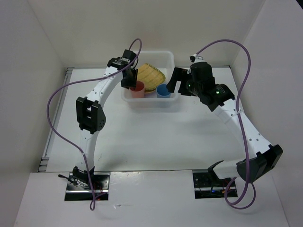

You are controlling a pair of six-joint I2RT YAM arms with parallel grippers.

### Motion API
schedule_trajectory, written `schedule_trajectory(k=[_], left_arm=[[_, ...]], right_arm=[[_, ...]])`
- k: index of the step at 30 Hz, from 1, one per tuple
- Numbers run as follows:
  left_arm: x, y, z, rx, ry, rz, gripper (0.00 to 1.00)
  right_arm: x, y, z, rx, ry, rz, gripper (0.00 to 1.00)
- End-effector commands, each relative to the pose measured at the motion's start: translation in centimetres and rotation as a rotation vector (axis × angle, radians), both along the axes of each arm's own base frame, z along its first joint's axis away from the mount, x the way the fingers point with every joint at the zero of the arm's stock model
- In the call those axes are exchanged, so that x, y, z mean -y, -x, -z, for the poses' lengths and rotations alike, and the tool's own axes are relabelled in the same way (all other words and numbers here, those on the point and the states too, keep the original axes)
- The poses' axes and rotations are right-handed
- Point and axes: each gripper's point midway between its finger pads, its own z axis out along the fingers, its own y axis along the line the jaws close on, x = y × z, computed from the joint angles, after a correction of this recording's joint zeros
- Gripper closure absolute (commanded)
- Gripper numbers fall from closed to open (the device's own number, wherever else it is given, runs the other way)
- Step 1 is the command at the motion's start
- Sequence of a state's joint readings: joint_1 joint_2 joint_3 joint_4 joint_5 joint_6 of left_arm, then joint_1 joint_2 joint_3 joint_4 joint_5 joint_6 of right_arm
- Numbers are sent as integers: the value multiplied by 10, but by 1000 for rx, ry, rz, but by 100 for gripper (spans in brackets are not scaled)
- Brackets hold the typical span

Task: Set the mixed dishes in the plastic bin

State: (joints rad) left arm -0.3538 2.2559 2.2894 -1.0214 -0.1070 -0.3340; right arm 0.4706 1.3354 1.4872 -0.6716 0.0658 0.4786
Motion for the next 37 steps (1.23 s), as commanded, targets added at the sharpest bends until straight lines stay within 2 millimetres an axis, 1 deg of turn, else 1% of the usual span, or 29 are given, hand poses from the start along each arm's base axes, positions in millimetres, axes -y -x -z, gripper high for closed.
schedule_trajectory(k=[1,4,7,8,9,11,12,13,14,16,17,18,19,20,21,22,23,24,25,27,28,30,31,32,33,34,35,36,37], left_arm=[[-3,-9,-24,65,5,-1,47],[-7,-4,-46,85,1,-8,29],[-4,2,-83,144,23,1,24],[-1,8,-89,140,18,19,23],[-1,9,-114,194,38,18,22],[1,16,-136,234,44,24,20],[3,24,-157,279,63,32,20],[5,29,-168,294,88,46,19],[3,39,-189,335,111,51,19],[-1,50,-215,387,139,42,19],[-7,66,-247,455,173,34,17],[-9,77,-264,490,192,27,15],[-13,88,-280,526,206,27,15],[-19,112,-313,603,250,28,14],[-23,123,-324,632,262,28,14],[-25,131,-338,673,287,38,12],[-35,155,-361,738,314,38,7],[-35,154,-340,685,292,38,5],[-42,171,-359,762,324,38,3],[-44,175,-353,776,338,32,0],[-44,183,-329,729,327,42,0],[-45,186,-312,708,326,36,0],[-49,195,-309,715,329,36,0],[-49,193,-282,661,307,35,0],[-49,194,-278,662,315,30,0],[-52,202,-277,675,320,30,0],[-52,202,-259,641,306,29,0],[-54,207,-256,641,306,29,0],[-54,207,-250,626,300,29,0]], right_arm=[[1,-1,-17,56,-43,8,0],[3,0,-20,63,-51,20,0],[2,0,-23,77,-67,24,0],[1,1,-24,75,-70,16,0],[3,-2,-22,76,-71,25,0],[2,0,-27,87,-92,20,0],[0,1,-28,81,-104,13,0],[0,1,-28,81,-105,13,0],[-3,1,-30,83,-120,7,0],[-5,2,-26,72,-122,-5,0],[-4,4,-27,81,-126,-5,0],[-7,4,-20,70,-136,-12,0],[-5,8,-27,93,-147,-13,0],[-2,6,-23,102,-151,-5,0],[-4,6,-20,99,-156,-17,0],[-5,8,-27,116,-168,-26,0],[-7,8,-24,116,-172,-35,0],[-8,7,-19,112,-170,-35,0],[-9,9,-20,117,-179,-48,0],[-11,11,-18,119,-194,-54,0],[-12,15,-18,119,-200,-67,0],[-9,16,-16,135,-210,-68,0],[-8,18,-14,134,-210,-67,0],[-8,23,-14,142,-218,-78,0],[-7,23,-8,138,-203,-83,0],[-6,25,-4,127,-186,-87,0],[-3,21,3,98,-173,-74,0],[1,22,9,77,-155,-55,0],[2,19,12,70,-147,-45,0]])
